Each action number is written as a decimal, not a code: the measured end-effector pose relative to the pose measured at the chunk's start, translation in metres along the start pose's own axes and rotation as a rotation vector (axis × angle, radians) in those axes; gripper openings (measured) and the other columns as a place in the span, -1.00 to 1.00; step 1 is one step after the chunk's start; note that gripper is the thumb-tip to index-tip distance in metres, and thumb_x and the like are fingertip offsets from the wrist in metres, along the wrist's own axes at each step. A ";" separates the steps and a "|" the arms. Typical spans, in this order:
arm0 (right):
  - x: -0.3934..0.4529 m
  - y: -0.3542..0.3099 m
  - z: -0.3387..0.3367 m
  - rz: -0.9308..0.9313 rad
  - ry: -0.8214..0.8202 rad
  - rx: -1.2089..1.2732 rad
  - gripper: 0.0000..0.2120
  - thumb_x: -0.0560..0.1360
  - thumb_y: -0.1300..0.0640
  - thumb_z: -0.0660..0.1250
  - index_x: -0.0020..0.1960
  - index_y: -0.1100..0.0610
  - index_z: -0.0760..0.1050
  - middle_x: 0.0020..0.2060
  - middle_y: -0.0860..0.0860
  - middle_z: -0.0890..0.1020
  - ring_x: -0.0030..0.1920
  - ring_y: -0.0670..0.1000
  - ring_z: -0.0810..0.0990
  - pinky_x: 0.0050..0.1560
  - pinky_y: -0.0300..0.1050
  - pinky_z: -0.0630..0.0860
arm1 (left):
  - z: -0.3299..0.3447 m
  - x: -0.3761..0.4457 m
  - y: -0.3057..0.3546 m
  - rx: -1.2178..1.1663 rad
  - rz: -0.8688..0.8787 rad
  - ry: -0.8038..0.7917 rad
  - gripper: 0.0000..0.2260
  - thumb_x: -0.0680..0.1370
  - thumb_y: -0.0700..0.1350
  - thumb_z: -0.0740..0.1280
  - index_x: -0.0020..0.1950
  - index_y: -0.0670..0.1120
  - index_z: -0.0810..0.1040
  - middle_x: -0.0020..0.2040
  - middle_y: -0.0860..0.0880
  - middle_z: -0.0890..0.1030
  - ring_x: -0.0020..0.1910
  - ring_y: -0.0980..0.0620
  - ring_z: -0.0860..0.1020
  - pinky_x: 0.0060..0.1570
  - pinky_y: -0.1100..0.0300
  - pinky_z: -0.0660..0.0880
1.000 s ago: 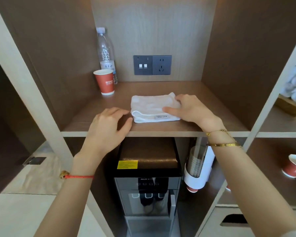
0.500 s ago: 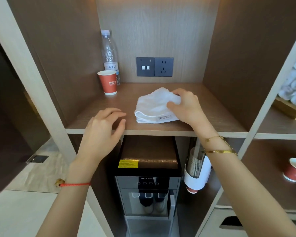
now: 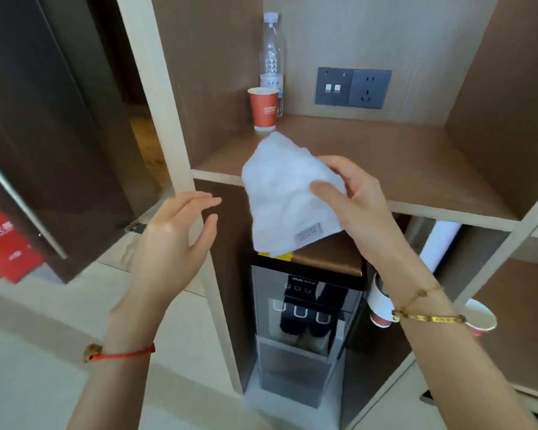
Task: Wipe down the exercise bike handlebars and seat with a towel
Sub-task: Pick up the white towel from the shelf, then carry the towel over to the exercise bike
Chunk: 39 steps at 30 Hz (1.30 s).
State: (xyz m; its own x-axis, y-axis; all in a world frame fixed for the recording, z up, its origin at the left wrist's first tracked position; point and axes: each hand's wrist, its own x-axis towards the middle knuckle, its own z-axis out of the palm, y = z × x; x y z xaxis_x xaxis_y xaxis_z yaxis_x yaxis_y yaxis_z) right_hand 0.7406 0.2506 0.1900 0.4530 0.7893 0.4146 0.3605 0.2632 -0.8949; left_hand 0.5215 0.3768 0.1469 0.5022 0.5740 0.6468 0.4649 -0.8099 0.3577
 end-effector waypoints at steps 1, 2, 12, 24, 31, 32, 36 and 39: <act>-0.005 0.004 0.009 0.000 -0.035 0.011 -0.68 0.48 0.10 0.34 0.21 0.12 0.52 0.07 0.01 0.62 0.07 -0.03 0.61 -0.08 -0.25 0.53 | -0.004 -0.013 -0.005 0.019 -0.026 -0.009 -0.74 0.58 -0.06 0.28 0.24 -0.07 0.58 0.21 0.01 0.59 0.16 0.07 0.56 0.14 0.12 0.56; -0.010 0.009 0.018 0.003 -0.068 0.023 -0.72 0.51 0.15 0.34 0.21 0.12 0.52 0.07 0.01 0.62 0.07 -0.02 0.60 -0.07 -0.24 0.54 | -0.008 -0.026 -0.009 0.040 -0.052 -0.015 -0.74 0.58 -0.06 0.27 0.24 -0.07 0.58 0.20 0.00 0.60 0.15 0.05 0.57 0.14 0.12 0.56; -0.073 0.040 0.119 0.109 -0.461 0.125 -0.73 0.49 0.12 0.40 0.19 -0.01 0.52 0.02 -0.13 0.64 0.08 -0.08 0.61 0.01 -0.08 0.61 | -0.076 -0.183 -0.044 0.203 -0.419 0.017 -0.72 0.58 -0.15 0.30 0.29 -0.06 0.54 0.20 -0.01 0.58 0.15 -0.03 0.55 0.10 0.06 0.53; -0.213 0.015 0.282 0.208 -0.805 0.267 -0.68 0.42 0.14 0.38 0.17 0.03 0.55 0.04 -0.10 0.66 0.07 -0.06 0.63 0.02 -0.12 0.58 | -0.210 -0.405 -0.023 0.391 -0.858 0.180 -0.71 0.58 -0.14 0.30 0.31 -0.01 0.52 0.19 0.05 0.58 0.06 -0.01 0.58 -0.02 0.10 0.54; -0.315 -0.023 0.384 0.226 -1.013 0.330 -0.67 0.42 0.15 0.37 0.17 0.03 0.55 0.06 -0.07 0.66 0.11 -0.02 0.62 0.09 -0.07 0.55 | -0.284 -0.520 -0.006 0.484 -1.027 0.232 -0.72 0.59 -0.09 0.26 0.30 -0.04 0.52 0.17 0.02 0.60 0.14 0.00 0.56 0.12 0.13 0.49; -0.326 -0.029 0.396 0.221 -1.047 0.338 -0.67 0.42 0.15 0.37 0.17 0.03 0.55 0.06 -0.07 0.66 0.10 -0.03 0.62 0.07 -0.11 0.54 | -0.292 -0.532 -0.004 0.496 -1.048 0.241 -0.70 0.58 -0.07 0.23 0.30 -0.03 0.52 0.16 0.02 0.60 0.14 -0.01 0.56 0.12 0.09 0.51; -0.375 -0.059 0.455 0.190 -1.221 0.354 -0.70 0.42 0.15 0.37 0.14 0.00 0.55 0.03 -0.12 0.67 0.07 -0.09 0.63 0.00 -0.25 0.50 | -0.328 -0.587 0.006 0.575 -1.173 0.332 -0.69 0.57 -0.06 0.22 0.29 -0.04 0.52 0.16 0.03 0.60 0.13 -0.01 0.55 0.12 0.03 0.51; -0.405 -0.077 0.497 0.168 -1.335 0.366 -0.70 0.41 0.15 0.37 0.14 0.01 0.55 0.03 -0.12 0.67 0.07 -0.11 0.62 -0.01 -0.29 0.50 | -0.349 -0.620 0.011 0.644 -1.260 0.399 -0.71 0.58 -0.09 0.25 0.28 -0.05 0.54 0.15 0.02 0.60 0.13 -0.01 0.55 0.12 0.02 0.51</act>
State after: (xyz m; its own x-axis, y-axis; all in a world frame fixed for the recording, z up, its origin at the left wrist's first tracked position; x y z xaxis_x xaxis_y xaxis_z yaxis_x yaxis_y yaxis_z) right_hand 0.1237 0.1866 0.0089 -0.7164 0.6976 0.0156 0.0551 0.0789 -0.9954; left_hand -0.0395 -0.0299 -0.0149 -0.6528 0.6871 0.3189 0.7245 0.4432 0.5279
